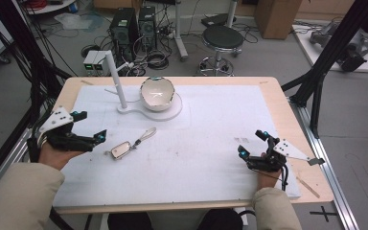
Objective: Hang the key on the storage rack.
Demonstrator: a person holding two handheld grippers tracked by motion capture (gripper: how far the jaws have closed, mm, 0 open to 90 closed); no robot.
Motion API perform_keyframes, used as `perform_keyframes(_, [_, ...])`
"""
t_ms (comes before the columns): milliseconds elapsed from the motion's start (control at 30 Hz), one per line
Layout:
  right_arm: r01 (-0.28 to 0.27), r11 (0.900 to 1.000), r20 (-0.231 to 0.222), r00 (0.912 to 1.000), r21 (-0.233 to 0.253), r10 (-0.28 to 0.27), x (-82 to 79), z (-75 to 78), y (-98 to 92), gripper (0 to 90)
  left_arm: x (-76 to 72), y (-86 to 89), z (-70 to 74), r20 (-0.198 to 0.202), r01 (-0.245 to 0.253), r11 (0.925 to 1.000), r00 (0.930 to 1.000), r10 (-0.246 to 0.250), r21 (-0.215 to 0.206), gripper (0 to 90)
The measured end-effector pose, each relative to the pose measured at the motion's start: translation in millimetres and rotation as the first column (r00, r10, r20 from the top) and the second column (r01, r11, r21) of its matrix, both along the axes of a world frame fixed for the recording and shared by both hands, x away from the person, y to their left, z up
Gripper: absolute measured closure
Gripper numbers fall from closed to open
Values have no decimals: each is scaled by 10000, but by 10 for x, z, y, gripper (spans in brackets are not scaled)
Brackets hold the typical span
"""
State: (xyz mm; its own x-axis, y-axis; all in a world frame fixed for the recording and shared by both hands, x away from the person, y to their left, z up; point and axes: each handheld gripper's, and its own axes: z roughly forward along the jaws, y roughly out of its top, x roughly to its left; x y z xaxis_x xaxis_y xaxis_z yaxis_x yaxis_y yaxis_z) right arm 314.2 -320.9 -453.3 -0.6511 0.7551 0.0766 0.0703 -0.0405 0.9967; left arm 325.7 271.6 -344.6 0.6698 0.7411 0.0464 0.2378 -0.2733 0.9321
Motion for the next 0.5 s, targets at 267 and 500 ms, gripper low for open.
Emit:
perform_keyframes(267, [-2,10000,8,10000,-10,2,-2,0,3,5,291,-338,98,-1185,869,9863,9905,-704,1403,17])
perform_keyframes(500, [1,10000,18,10000,-16,-1,0,0,0,5,511,-609,104,-2282,1303,9660,9705,-782,2231,17])
